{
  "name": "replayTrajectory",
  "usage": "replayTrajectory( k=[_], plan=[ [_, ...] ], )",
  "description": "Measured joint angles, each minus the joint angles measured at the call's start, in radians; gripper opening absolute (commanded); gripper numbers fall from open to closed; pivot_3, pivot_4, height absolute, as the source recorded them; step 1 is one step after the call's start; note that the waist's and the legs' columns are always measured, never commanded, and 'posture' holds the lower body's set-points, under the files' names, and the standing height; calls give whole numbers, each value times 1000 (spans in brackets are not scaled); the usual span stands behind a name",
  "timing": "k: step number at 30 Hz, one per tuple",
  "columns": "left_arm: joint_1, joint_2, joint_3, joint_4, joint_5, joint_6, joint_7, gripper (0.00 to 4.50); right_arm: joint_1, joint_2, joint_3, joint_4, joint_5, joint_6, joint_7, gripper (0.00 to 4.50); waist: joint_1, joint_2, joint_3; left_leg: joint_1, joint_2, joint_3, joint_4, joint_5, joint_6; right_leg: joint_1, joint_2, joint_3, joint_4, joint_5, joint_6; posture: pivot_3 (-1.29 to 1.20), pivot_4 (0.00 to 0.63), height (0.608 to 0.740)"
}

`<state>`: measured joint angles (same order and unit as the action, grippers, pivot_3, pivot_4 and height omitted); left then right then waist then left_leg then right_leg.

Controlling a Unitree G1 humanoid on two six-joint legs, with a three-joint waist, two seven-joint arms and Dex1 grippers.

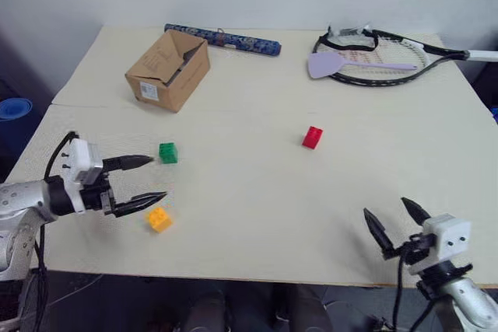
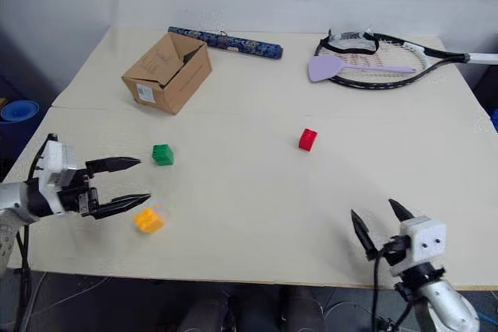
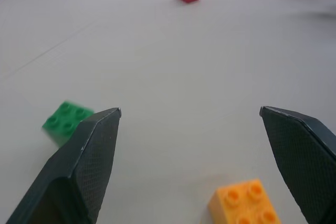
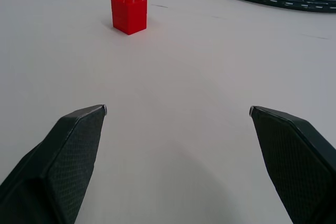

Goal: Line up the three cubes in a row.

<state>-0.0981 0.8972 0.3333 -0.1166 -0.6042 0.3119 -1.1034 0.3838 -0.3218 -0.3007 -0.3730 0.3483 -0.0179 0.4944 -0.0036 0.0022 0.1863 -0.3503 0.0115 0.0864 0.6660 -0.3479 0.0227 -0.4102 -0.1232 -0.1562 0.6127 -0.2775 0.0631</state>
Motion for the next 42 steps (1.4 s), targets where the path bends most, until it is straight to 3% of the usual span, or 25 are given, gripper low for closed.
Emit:
replayTrajectory(
  k=[6, 9, 14, 22, 26, 31, 34, 41, 42],
  plan=[
    [-78, -31, -41, 11, 23, 0, 13, 4462, -361, 127, 190, 12, -133, 164, -206, 4500, -22, 0, 0, 2, 3, 4, 0, 1, -4, -4, 5, 8, 6, -2, -3, 0, 150, 740],
    [-91, -49, -63, 13, 39, -9, 20, 4462, -551, 231, 233, 126, -210, 210, -355, 4500, -24, 0, 0, 0, 4, 4, 0, 1, -5, -7, 7, 10, 7, -3, -5, 0, 150, 740],
    [-85, -60, -78, 10, 54, -11, 24, 4462, -744, 334, 272, 345, -295, 199, -497, 4500, -27, -1, 0, -6, 3, 8, 3, 2, -4, -15, 9, 18, 10, -3, -5, 0, 150, 740],
    [-44, -57, -65, -6, 57, -3, 27, 4462, -887, 413, 287, 568, -331, 144, -598, 4500, -31, -2, -1, -6, 4, 10, 2, 2, -4, -17, 9, 22, 12, -3, -5, 0, 150, 740],
    [-16, -50, -49, -51, 53, 16, 31, 4462, -948, 441, 282, 681, -377, 119, -720, 4500, -36, -2, -1, -6, 4, 10, 2, 2, -4, -18, 9, 23, 12, -3, -5, 0, 150, 740],
    [-1, -40, -23, -71, 51, 32, 31, 4462, -957, 458, 270, 726, -388, 107, -793, 4500, -39, -2, -1, -6, 4, 10, 2, 2, -4, -18, 9, 24, 12, -3, -5, 0, 150, 740],
    [14, -35, -4, -75, 50, 45, 31, 4500, -956, 461, 272, 734, -362, 93, -781, 3921, -44, -2, -1, -6, 4, 10, 2, 2, -5, -18, 9, 24, 12, -3, -5, 0, 150, 740],
    [35, -29, 12, -108, 40, 71, 30, 4500, -921, 467, 294, 745, -355, 0, -797, 1541, -52, -2, -1, -6, 4, 10, 1, 2, -5, -18, 9, 25, 12, -3, -5, 0, 150, 740],
    [37, -29, 13, -108, 40, 73, 30, 4500, -921, 467, 295, 744, -354, -7, -795, 1462, -52, -2, -1, -6, 4, 10, 1, 2, -5, -18, 9, 25, 12, -3, -5, 0, 150, 740]
  ],
)
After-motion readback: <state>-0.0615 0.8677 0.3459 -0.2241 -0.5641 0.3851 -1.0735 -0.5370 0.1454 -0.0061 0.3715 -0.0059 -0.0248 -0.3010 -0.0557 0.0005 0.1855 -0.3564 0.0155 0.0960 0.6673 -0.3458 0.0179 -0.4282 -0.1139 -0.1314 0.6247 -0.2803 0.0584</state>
